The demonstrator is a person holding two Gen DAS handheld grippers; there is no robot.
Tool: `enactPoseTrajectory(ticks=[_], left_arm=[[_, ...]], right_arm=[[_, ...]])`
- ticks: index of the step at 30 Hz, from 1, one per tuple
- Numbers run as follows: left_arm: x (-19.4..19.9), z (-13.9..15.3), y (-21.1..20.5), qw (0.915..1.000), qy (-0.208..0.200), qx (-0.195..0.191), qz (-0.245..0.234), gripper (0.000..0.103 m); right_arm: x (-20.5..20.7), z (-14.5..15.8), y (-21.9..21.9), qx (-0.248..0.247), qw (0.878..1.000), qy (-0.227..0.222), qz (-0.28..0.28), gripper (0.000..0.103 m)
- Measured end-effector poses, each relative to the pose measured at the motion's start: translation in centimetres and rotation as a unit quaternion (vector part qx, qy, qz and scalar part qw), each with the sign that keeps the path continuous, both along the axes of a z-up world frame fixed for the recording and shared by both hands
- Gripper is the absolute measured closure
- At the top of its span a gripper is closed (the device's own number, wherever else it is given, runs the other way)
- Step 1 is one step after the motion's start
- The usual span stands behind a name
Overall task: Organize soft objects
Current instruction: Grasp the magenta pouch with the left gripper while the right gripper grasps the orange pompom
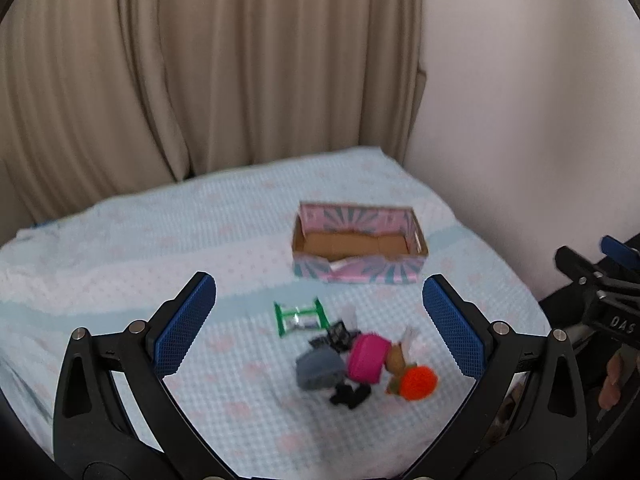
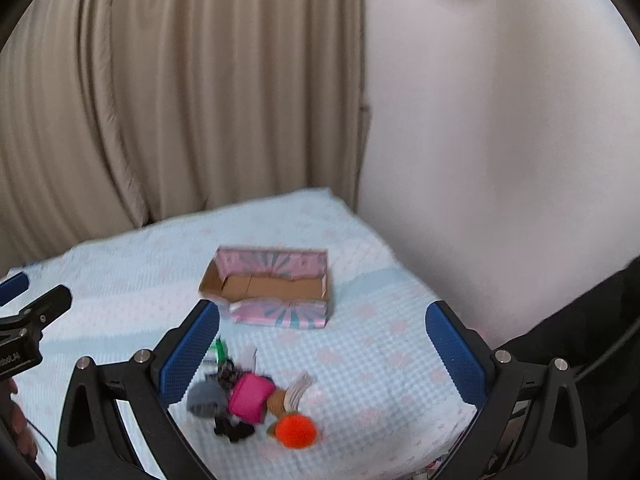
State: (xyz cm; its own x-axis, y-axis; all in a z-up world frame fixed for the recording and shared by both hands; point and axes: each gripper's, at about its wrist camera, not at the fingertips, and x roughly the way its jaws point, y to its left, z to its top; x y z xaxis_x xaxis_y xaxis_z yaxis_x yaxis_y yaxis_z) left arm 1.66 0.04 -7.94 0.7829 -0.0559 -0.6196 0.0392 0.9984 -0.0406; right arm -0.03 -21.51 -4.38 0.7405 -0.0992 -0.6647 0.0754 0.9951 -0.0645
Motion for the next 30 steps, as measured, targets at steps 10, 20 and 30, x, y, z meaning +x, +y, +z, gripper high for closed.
enactPoseTrajectory(ticks=[10,20,30], left_arm=[[5.2,-11.1,-6.2,0.996,0.086,0.014,-0.02,0.001],[9.8,-24.1,-9.9,0.9771,0.19,0.066,-0.07,0.009],[11.8,-32.8,-11.3,0.9562,0.255,0.1,-0.103,0.021]], right_arm=[[3.1,-11.8,-2.7,0.009,0.984,0.1,0.145,0.0],[4.4,-24.2,-3.1,0.023,0.954,0.187,0.234,0.0],[4.5,-33.3,-1.2,0.01,0.914,0.243,0.326,0.01]])
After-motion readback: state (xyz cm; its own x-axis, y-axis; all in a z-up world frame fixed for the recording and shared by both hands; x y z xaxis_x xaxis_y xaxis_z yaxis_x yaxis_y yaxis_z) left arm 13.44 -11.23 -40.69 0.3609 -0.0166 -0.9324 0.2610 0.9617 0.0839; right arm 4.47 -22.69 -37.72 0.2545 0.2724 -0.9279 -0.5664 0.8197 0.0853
